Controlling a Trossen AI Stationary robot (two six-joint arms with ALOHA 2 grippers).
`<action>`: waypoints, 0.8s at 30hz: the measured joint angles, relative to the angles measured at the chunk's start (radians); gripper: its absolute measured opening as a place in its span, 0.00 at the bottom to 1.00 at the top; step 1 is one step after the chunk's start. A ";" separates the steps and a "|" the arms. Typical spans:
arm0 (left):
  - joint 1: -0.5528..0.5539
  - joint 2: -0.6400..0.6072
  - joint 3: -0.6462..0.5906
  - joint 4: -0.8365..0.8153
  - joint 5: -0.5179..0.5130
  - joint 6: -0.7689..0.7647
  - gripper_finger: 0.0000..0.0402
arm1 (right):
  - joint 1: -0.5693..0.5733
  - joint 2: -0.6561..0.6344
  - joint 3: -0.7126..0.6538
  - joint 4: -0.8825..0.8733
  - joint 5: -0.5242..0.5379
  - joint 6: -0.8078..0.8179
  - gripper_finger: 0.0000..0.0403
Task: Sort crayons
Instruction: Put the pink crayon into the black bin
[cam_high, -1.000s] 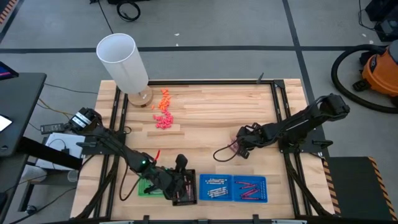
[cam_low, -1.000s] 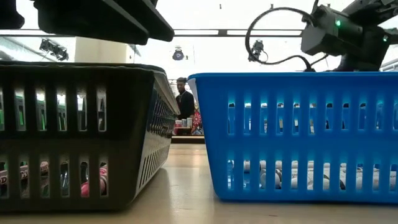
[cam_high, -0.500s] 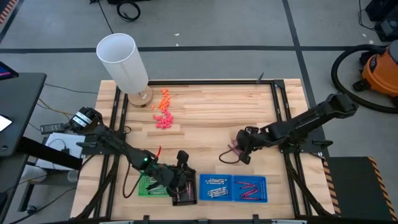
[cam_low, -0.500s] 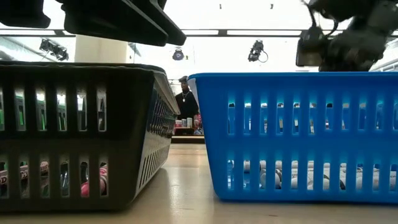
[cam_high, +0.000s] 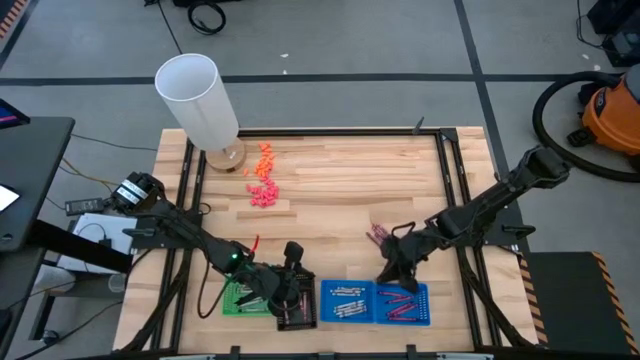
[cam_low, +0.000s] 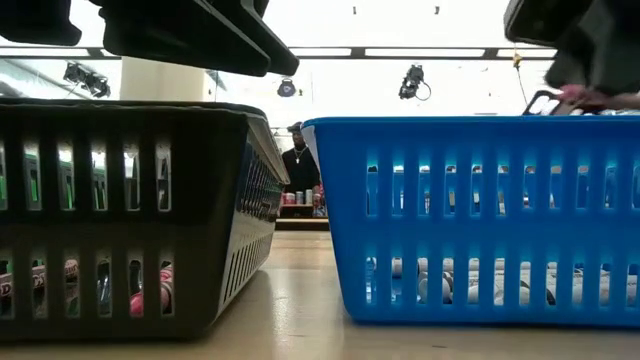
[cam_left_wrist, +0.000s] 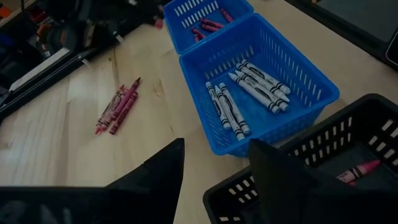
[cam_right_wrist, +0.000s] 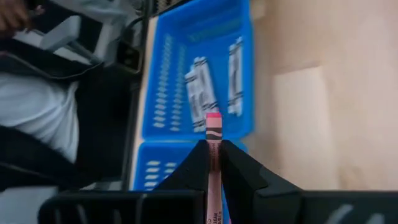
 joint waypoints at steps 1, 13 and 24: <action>0.001 0.000 0.000 0.000 0.000 0.000 0.47 | 0.013 0.000 0.000 -0.001 -0.005 0.016 0.09; 0.046 0.000 0.000 0.010 0.008 -0.197 0.47 | 0.055 0.000 0.000 0.165 0.263 -0.087 0.09; 0.161 0.000 0.000 0.231 0.009 -0.351 0.47 | 0.052 0.000 0.000 0.601 0.519 -0.574 0.09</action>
